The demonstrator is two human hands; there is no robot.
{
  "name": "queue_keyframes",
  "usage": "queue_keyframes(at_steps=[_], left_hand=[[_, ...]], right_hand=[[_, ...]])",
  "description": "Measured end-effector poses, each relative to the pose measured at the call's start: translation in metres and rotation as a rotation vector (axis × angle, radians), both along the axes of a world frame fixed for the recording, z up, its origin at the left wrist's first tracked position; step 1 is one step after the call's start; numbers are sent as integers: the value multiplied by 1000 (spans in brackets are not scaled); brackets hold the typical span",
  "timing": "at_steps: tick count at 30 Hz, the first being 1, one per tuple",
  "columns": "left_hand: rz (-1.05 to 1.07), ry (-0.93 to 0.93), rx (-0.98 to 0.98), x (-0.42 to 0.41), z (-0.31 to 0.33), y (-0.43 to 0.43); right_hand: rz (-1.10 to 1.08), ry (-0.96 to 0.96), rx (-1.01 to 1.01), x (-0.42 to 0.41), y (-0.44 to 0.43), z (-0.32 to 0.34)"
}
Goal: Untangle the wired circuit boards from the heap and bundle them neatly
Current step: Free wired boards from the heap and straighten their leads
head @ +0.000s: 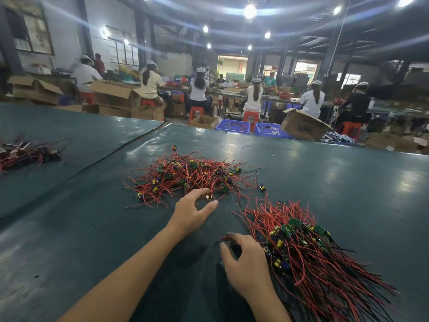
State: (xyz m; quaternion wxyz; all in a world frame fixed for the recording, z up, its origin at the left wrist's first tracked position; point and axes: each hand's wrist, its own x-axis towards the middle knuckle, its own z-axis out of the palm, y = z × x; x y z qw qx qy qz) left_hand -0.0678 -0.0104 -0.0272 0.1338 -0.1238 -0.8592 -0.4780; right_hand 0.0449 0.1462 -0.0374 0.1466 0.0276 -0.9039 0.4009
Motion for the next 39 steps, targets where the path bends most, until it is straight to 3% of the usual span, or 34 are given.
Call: queue_keyframes(at_steps=[6, 12, 22, 35, 39], left_hand=[[54, 254, 313, 46, 0, 4], [-137, 151, 377, 77, 4, 11], [-237, 91, 431, 93, 0, 10], [-24, 209, 307, 98, 6, 11], [-68, 5, 277, 97, 4, 11]], right_hand=[[-50, 78, -268, 0, -4, 6], [37, 32, -577, 0, -10, 12], [23, 30, -680, 1, -7, 12], [-128, 89, -776, 5, -6, 16], [-102, 155, -708, 7, -6, 18]])
